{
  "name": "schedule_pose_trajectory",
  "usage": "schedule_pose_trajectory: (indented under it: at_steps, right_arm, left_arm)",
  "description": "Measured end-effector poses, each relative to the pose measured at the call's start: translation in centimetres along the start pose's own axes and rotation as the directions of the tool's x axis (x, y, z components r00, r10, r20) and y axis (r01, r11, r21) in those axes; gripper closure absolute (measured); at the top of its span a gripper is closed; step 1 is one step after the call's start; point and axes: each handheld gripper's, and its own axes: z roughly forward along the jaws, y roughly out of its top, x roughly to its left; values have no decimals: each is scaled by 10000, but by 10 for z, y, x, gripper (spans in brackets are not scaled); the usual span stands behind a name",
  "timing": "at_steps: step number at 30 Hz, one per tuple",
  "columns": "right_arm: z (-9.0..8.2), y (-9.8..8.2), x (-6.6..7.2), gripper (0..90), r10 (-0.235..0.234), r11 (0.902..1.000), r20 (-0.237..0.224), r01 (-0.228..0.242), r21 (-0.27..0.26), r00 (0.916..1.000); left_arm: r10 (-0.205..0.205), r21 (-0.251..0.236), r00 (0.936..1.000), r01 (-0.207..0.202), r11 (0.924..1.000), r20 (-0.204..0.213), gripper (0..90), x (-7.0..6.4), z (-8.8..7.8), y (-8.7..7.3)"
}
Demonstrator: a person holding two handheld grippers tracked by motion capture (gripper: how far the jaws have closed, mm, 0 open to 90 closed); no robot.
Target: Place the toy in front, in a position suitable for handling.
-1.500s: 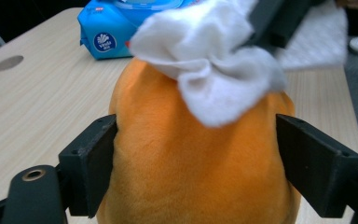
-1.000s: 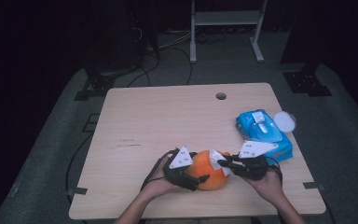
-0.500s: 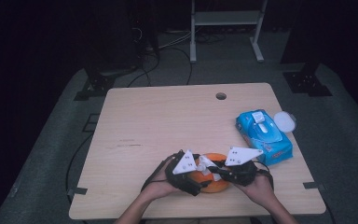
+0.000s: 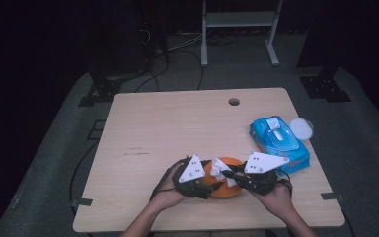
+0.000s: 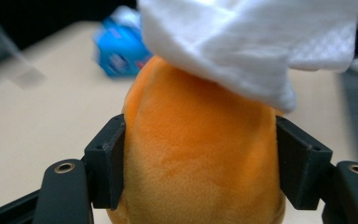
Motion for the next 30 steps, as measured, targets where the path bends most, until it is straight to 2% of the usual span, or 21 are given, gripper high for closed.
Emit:
schedule_pose_trajectory:
  at_steps: [2, 4, 5, 7, 8, 9, 10, 11, 12, 13, 15, 17, 18, 19, 20, 22, 23, 26, 28, 29, 30]
  right_arm:
    - [-4, 3, 0, 820, -36, 9999, 189, 39, -168, 9998]
    - [-6, 4, -2, 820, -68, 9999, 359, 74, -143, 9993]
    - [-6, 2, -6, 820, 12, 10000, 505, -8, -63, 9987]
    - [-6, -6, -15, 820, 172, 9996, 795, -190, 223, 9967]
    - [-5, -11, -20, 820, 334, 9982, 801, -371, 460, 9962]
    - [-3, -17, -23, 820, 496, 9965, 770, -546, 633, 9958]
    - [0, -23, -25, 820, 591, 9947, 726, -649, 792, 9956]
    - [2, -26, -26, 819, 608, 9936, 659, -667, 911, 9960]
    - [4, -27, -26, 820, 649, 9929, 553, -700, 960, 9964]
    - [4, -27, -25, 819, 647, 9929, 480, -691, 970, 9968]
    - [6, -22, -22, 819, 491, 9939, 462, -534, 961, 9977]
    - [7, -20, -19, 819, 402, 9949, 399, -437, 914, 9984]
    - [11, -13, -6, 819, 186, 9960, 120, -196, 870, 9998]
    - [13, -9, 0, 819, 116, 9967, -188, -100, 805, 9998]
    - [16, -6, 6, 819, -19, 9966, -410, 53, 826, 9992]
    - [20, -3, 14, 819, -537, 9932, -403, 575, 1016, 9977]
    - [20, -2, 14, 819, -696, 9908, -274, 723, 1147, 9972]
    - [13, -7, -2, 822, -280, 9914, -11, 279, 1275, 9996]
    - [5, -15, -18, 823, -23, 9872, 663, -83, 1592, 9978]
    - [2, -19, -25, 822, 296, 9856, 714, -410, 1640, 9970]
    - [0, -23, -29, 823, 559, 9854, 729, -667, 1564, 9958]
  left_arm:
    - [883, 44, 9930, -882, 9961, -788, 295, -5, -3, 4]
    - [1275, 295, 9881, -1254, 9917, -861, 293, -5, -3, 1]
    - [1318, 464, 9892, -1289, 9906, -649, 288, -5, -1, -3]
    - [1265, 901, 9919, -1272, 9878, 137, 252, -7, 5, -12]
    - [1155, 771, 9925, -1183, 9900, 394, 200, -7, 7, -16]
    - [821, 559, 9946, -856, 9948, 634, 172, -5, 6, -16]
    - [218, 355, 9961, -249, 9991, 853, 141, 0, 4, -15]
    - [-389, 129, 9951, 379, 9992, 911, 110, 7, 2, -14]
    - [-1014, 10, 9912, 1017, 9948, 851, 96, 13, 1, -14]
    - [-1369, 168, 9873, 1360, 9906, 811, 78, 17, 1, -15]
    - [-1494, 533, 9840, 1448, 9880, 970, 91, 17, 3, -20]
    - [-1384, 513, 9853, 1338, 9897, 1005, 139, 13, 5, -22]
    - [-1129, 517, 9895, 1085, 9927, 898, 177, 5, 8, -20]
    - [-1129, 517, 9895, 1085, 9927, 898, 194, 5, 8, -20]
    - [-1033, 589, 9931, 1001, 9932, 547, 210, 0, 10, -14]
    - [-1323, 691, 9906, 1298, 9891, 336, 227, 1, 11, -13]
    - [-1611, 631, 9866, 1593, 9852, 245, 235, 2, 11, -14]
    - [-2546, 568, 9670, 2539, 9656, 53, 238, 10, 10, -19]
    - [-2958, 527, 9553, 2956, 9539, -43, 237, 16, 9, -21]
    - [-3080, 523, 9514, 3077, 9501, -21, 236, 17, 10, -22]
    - [-3062, 503, 9520, 3059, 9507, -13, 232, 17, 10, -21]
